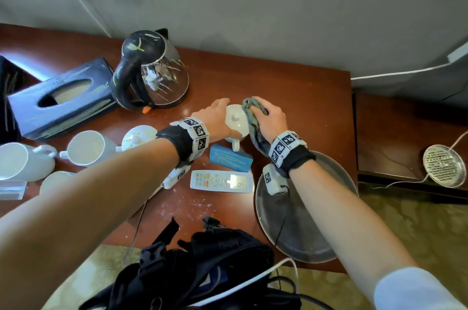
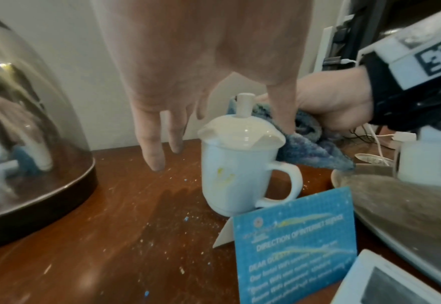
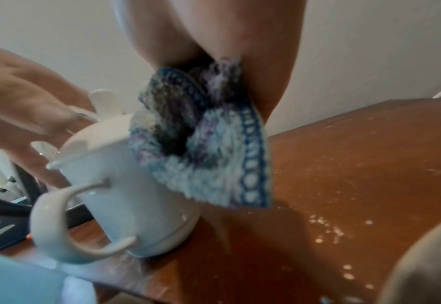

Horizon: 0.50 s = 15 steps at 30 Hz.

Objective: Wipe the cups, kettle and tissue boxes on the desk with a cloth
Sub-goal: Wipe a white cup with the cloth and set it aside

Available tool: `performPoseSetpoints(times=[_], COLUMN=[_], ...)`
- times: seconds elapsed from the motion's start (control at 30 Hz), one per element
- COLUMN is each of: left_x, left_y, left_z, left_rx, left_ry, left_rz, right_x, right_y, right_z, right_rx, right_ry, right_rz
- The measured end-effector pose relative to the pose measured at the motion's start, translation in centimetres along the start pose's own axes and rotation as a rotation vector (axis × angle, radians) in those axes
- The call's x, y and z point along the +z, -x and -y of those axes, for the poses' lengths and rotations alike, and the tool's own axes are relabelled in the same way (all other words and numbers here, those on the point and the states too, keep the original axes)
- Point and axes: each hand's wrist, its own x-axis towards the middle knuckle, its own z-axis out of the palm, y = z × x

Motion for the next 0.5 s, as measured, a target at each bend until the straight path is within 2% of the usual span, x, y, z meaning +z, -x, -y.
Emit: performPoseSetpoints(times=[0.13,0.23,0.5], left_x=[0.0,-0.5,-2.0], left_y=[0.2,0.2,-0.2], left_z=[-1.5,-1.9,-2.4], left_rx=[0.073,0.069,0.093], left_ry=[-0.088,-0.077,-0.124], left_rz=[-0.074,-0.144,-0.16], right_x=[-1.9,-3.2,-3.5], right_y=[0.1,0.4,0.3], right_z=[-1.8,-2.9,-2.0], right_rx=[0.044,0.066,0.047], right_ry=[0.029,0.043,0.005], right_rz=[-0.071,-0.088,-0.068])
